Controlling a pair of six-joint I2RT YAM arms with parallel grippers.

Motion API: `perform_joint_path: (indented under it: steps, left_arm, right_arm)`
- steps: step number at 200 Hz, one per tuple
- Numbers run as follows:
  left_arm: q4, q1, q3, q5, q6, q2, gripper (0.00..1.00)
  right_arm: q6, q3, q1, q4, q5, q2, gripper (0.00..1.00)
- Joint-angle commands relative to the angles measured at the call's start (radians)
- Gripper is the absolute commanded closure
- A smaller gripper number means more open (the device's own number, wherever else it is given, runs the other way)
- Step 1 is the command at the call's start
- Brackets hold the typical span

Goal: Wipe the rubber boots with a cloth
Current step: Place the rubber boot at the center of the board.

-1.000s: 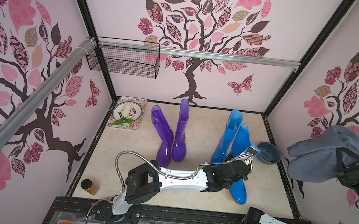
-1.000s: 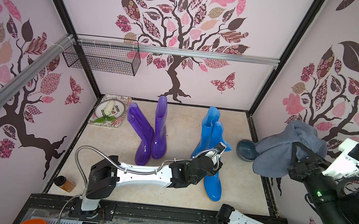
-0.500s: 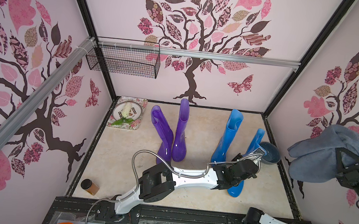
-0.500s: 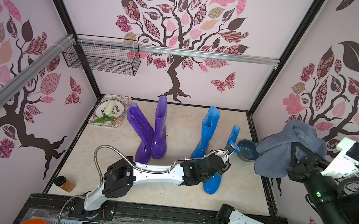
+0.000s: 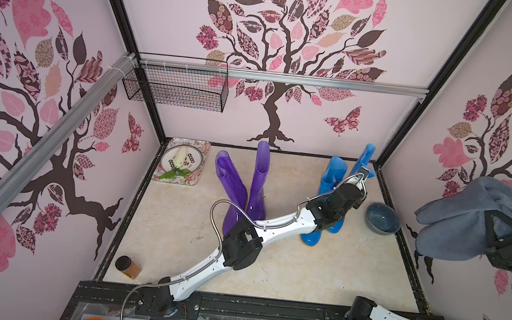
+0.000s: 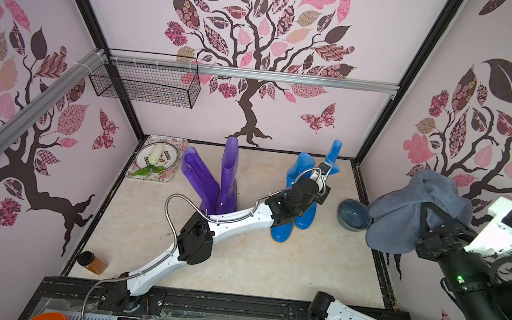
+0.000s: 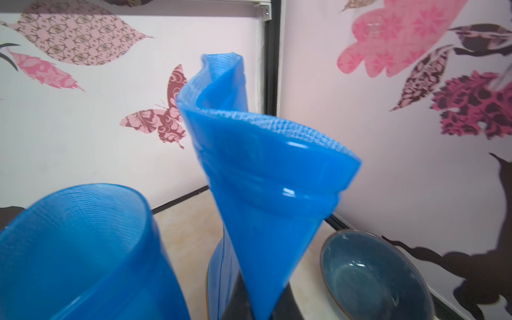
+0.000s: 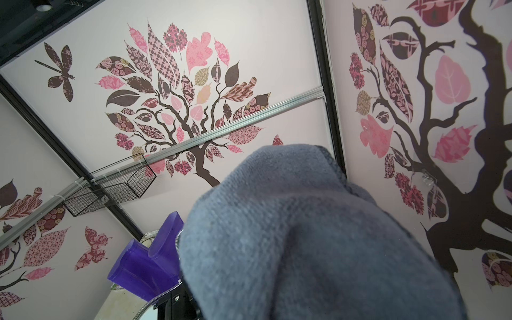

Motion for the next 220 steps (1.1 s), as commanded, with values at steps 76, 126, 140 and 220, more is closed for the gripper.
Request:
perform_joint_path:
  steps: [76, 126, 140, 220]
  left_arm:
    - [0.138, 0.040, 0.218, 0.077, -0.139, 0.188, 1.00]
    - [0.140, 0.032, 0.226, 0.073, -0.121, 0.131, 0.94]
    - [0.138, 0.033, 0.252, 0.049, -0.137, 0.126, 1.00]
    - [0.116, 0.020, 0.306, -0.019, -0.189, 0.185, 1.00]
  right_arm:
    - [-0.033, -0.102, -0.003, 0.108, -0.025, -0.025, 1.00]
    - [-0.030, -0.089, -0.002, 0.103, -0.029, -0.025, 1.00]
    - [-0.029, -0.076, -0.003, 0.103, -0.036, -0.018, 1.00]
    - [-0.022, -0.066, -0.003, 0.092, -0.035, -0.018, 1.00]
